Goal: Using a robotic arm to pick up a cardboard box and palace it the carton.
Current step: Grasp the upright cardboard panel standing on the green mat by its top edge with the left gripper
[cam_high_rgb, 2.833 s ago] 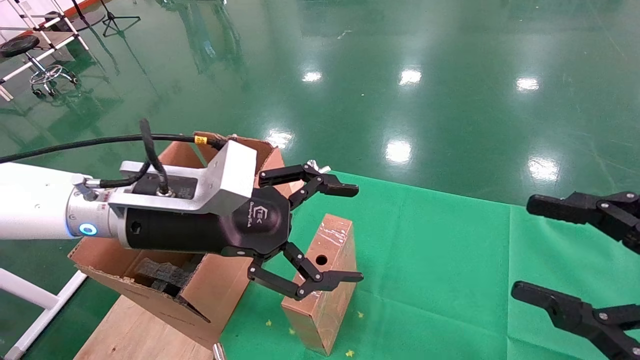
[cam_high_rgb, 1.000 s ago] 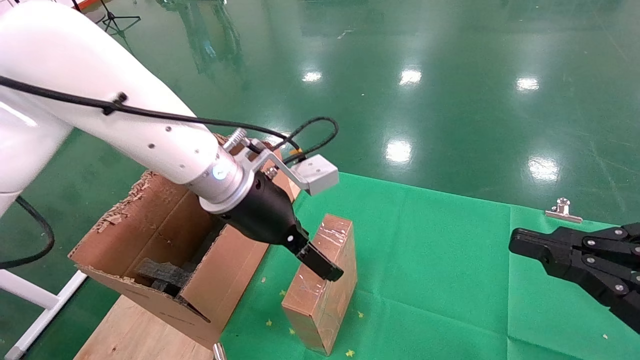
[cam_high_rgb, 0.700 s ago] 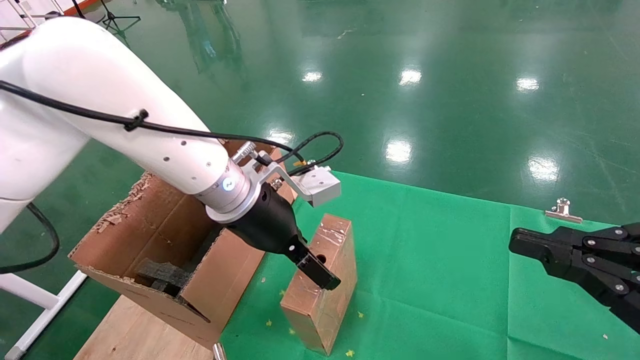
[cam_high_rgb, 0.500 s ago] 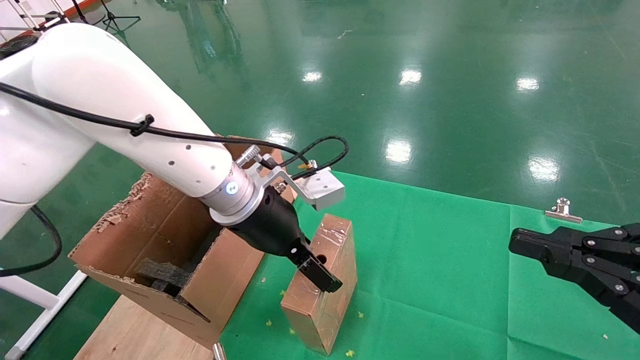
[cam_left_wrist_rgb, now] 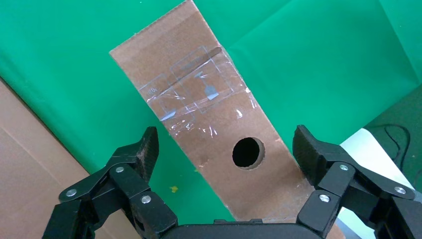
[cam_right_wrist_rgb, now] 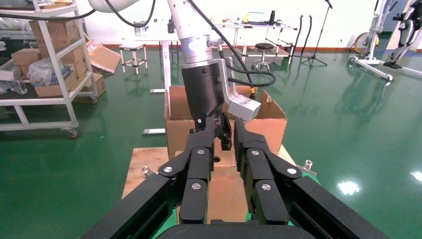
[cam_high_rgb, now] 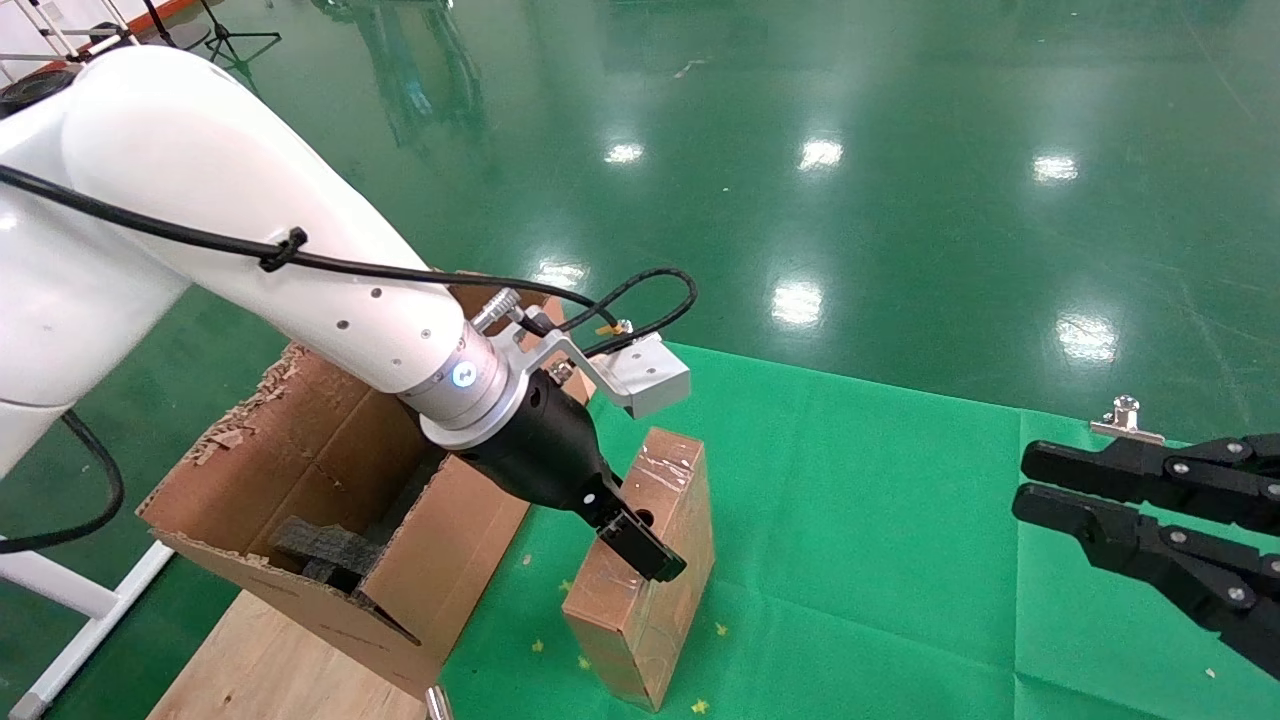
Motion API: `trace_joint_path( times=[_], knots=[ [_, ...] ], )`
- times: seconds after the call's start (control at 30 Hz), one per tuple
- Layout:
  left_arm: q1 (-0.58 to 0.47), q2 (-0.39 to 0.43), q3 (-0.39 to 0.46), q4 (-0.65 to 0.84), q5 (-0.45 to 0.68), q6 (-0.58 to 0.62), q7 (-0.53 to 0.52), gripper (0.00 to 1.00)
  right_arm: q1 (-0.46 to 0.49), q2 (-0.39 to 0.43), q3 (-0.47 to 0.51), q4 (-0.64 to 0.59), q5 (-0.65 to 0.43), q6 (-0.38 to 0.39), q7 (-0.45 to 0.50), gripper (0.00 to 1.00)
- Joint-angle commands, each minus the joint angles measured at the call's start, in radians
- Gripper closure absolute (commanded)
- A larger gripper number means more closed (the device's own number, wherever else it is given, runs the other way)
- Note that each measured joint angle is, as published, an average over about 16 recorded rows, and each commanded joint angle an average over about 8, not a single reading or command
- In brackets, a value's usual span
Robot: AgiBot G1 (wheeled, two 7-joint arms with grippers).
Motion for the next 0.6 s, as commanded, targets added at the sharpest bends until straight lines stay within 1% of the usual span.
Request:
trace_joint_path(
  times=[0.03,0.6],
  knots=[
    [0.0,0.0,-0.001,0.0,0.0,0.001,-0.001,1.0,0.0,0.0,0.0,0.0,0.0,0.0,0.0,0.0],
    [0.001,-0.001,-0.004,0.0,0.0,0.003,-0.006,1.0,0.0,0.0,0.0,0.0,0.0,0.0,0.0,0.0]
  ],
)
